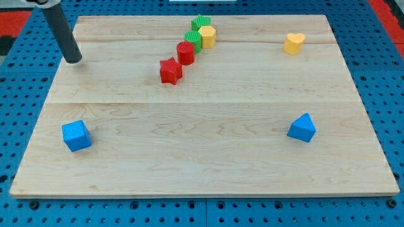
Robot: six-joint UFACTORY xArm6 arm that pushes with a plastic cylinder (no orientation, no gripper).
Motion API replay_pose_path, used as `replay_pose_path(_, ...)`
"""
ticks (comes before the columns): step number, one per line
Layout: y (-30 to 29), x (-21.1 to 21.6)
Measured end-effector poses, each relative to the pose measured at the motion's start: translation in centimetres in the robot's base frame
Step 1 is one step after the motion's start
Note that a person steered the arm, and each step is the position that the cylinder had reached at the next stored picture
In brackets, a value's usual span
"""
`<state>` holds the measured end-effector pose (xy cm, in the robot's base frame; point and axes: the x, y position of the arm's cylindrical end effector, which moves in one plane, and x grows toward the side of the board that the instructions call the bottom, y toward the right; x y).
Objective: Push the red star closer to the blue triangle
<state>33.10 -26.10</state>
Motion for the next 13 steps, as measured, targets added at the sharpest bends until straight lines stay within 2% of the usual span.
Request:
replay_pose_path(3, 2.9, 1.2)
replay_pose_path(6, 15.9, 1.7)
replay_pose_path(10, 30.2, 6.7)
replay_pose_path(11, 32.3, 8.1)
replay_pose_path(13, 38.7, 8.4)
